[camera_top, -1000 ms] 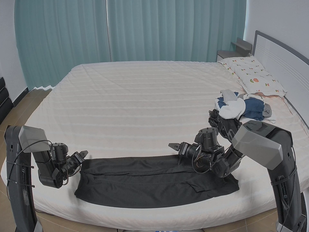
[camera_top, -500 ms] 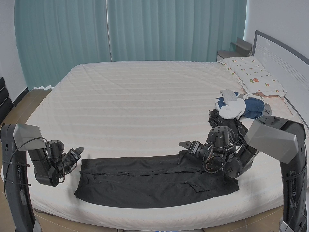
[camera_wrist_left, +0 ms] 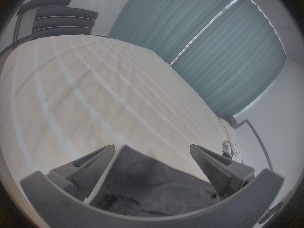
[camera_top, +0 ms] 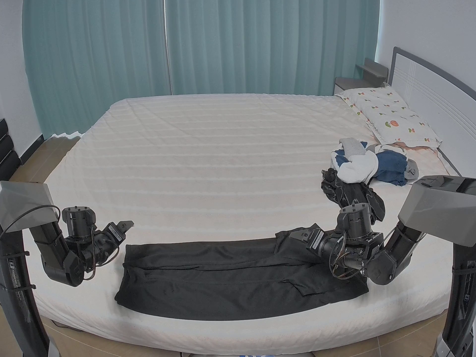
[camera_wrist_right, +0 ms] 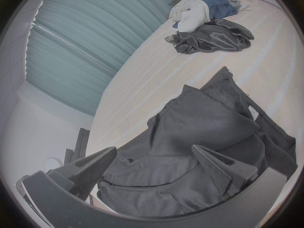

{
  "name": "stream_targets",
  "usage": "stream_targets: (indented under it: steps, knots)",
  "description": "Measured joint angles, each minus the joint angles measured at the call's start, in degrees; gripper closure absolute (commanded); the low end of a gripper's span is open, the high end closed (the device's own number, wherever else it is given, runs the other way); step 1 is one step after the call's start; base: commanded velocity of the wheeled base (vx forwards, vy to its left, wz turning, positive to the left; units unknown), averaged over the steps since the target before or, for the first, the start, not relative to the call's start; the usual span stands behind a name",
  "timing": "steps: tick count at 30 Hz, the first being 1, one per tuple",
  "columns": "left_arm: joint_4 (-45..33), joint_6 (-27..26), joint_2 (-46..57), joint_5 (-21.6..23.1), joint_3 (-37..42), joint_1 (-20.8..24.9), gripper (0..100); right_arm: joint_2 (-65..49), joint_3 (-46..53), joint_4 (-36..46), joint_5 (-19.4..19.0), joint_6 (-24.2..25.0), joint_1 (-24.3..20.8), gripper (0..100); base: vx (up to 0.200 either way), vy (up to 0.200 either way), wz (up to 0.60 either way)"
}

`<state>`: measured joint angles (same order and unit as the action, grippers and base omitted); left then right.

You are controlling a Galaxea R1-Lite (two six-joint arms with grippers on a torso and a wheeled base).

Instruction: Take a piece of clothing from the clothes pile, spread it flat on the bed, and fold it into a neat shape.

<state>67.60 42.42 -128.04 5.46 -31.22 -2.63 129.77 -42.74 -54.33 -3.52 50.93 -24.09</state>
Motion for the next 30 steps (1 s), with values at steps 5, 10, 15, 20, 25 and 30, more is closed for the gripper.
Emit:
stream_targets:
  steps: [5, 10, 15, 20, 25, 30]
  knots:
    - [0.1, -5.3, 2.3, 0.1, 5.9, 2.3, 0, -0.4, 1.5, 0.0, 0.0, 0.0, -0.3, 0, 0.0, 0.0, 0.0]
    - [3.2, -7.5, 4.1, 0.3, 12.3, 5.1, 0, -0.4, 1.9, 0.0, 0.0, 0.0, -0.5, 0, 0.0, 0.0, 0.0]
    - [5.0, -7.3, 5.6, 0.1, 16.9, 10.1, 0, -0.4, 2.1, 0.0, 0.0, 0.0, -0.7, 0, 0.0, 0.0, 0.0]
    - [5.4, -7.1, 5.7, -0.6, 18.2, 13.4, 0, -0.3, 2.2, -0.1, 0.0, -0.1, -0.9, 0, 0.0, 0.0, 0.0]
    - [5.4, -6.3, 4.1, -0.7, 16.9, 14.1, 0, -0.3, 2.3, -0.1, 0.0, -0.1, -1.0, 0, 0.0, 0.0, 0.0]
    - [5.4, -2.5, 0.2, -0.9, 12.8, 14.2, 0, -0.3, 2.3, -0.1, 0.0, -0.1, -1.5, 0, 0.0, 0.0, 0.0]
